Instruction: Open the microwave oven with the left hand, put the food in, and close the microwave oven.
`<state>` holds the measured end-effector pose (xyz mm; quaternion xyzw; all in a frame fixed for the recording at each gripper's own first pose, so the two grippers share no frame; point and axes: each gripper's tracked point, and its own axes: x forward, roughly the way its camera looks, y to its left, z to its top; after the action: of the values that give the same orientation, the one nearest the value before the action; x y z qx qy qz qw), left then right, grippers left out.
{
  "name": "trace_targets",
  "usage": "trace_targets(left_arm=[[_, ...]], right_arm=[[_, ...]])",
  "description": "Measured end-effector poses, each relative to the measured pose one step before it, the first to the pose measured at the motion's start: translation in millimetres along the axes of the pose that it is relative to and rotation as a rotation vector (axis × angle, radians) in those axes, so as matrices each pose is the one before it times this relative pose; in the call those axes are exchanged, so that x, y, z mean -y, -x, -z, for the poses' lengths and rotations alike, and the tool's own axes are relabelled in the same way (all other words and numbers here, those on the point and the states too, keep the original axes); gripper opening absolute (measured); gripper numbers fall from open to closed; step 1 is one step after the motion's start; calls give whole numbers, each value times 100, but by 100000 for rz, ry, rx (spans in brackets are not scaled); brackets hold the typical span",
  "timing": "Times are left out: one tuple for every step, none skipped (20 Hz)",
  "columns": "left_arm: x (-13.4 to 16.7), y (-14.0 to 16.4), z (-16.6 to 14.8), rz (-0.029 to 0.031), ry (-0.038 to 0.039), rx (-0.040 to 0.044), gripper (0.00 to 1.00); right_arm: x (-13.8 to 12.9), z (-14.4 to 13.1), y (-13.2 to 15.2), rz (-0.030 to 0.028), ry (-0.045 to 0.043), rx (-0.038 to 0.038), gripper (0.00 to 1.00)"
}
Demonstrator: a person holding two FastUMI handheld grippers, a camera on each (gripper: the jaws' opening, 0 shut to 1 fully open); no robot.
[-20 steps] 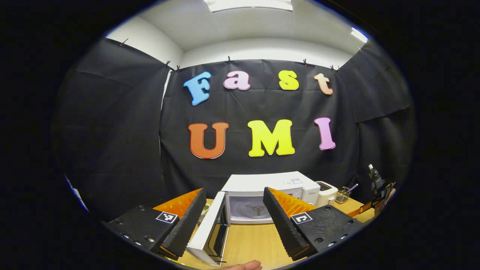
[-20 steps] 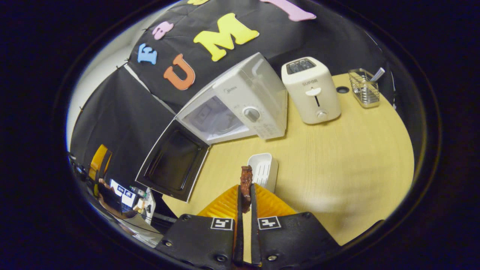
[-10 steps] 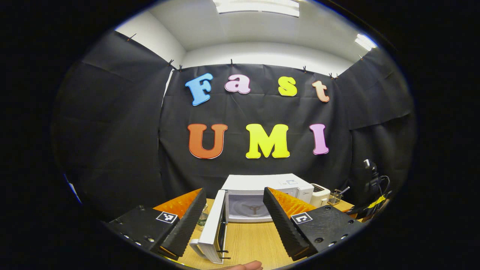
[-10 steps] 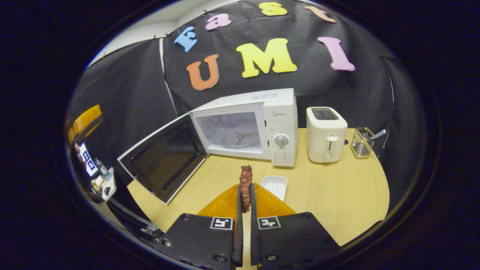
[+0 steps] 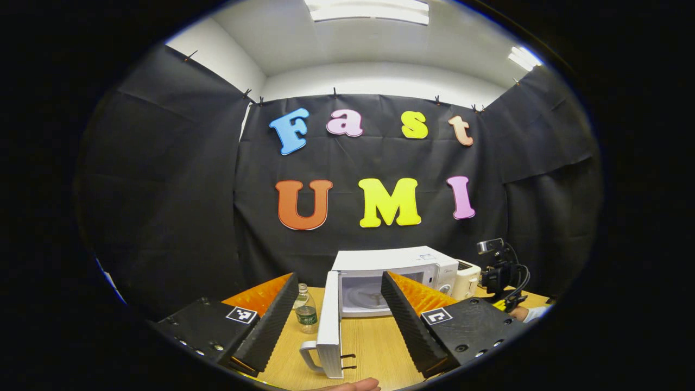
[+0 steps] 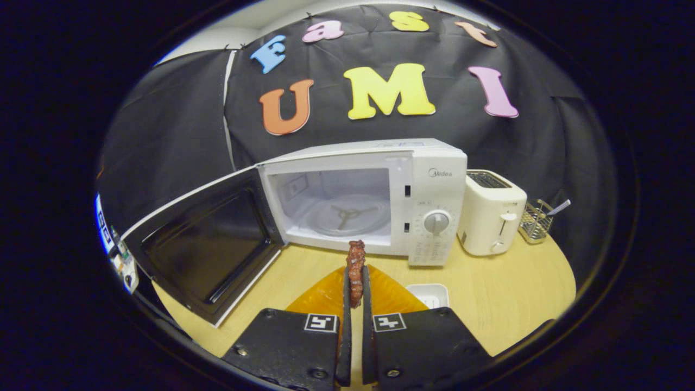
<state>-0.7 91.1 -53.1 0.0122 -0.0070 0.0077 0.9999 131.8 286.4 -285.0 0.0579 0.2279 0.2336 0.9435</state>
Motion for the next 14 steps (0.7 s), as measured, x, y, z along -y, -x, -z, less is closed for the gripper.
trace_targets(left_arm=[[-449, -1, 431, -161, -907, -682, 94], [-524, -8, 477, -570, -872, -584, 94], [-605, -88, 340, -923, -584, -511, 94], [-602, -215, 359, -880, -177, -678, 94], [-623, -305, 383, -894, 406, -866, 94], [-329, -152, 478, -627, 679, -883, 94], [-397, -66, 430, -112, 989, -768, 94], [-249, -173, 397, 136, 946, -763, 94], [-293, -147, 295, -65, 717, -752, 94], [-221, 98, 323, 127, -69, -724, 94], [-343, 57, 177, -234, -721, -348, 94], [-605, 173, 150, -870, -1107, 100, 94], [-524, 8, -259, -810, -943, 1489, 94], [-404, -124, -77, -714, -597, 872, 94]], right_arm=[[-716, -445, -1359, -266, -4457, 1574, 11], [-723, -345, -1286, -510, -5210, 1190, 11], [-884, -367, -1303, -763, -4859, 1159, 11], [-751, -368, -1356, -404, -4963, 1194, 11], [-750, -273, -1424, -177, -5310, 1335, 11], [-802, -377, -1236, -482, -5065, 2070, 11], [-724, -282, -1404, -244, -4881, 2297, 11], [-495, -128, -1374, 101, -4607, 2033, 11], [-275, -122, -1346, 392, -4668, 1583, 11], [-288, 31, -1381, 350, -5264, 1800, 11], [-120, -173, -1368, 246, -5421, 1946, 11], [-27, -107, -1275, 504, -5079, 1368, 11], [17, -141, -1231, -251, -4763, 2075, 11], [-17, -125, -1152, 660, -2733, 1719, 11]])
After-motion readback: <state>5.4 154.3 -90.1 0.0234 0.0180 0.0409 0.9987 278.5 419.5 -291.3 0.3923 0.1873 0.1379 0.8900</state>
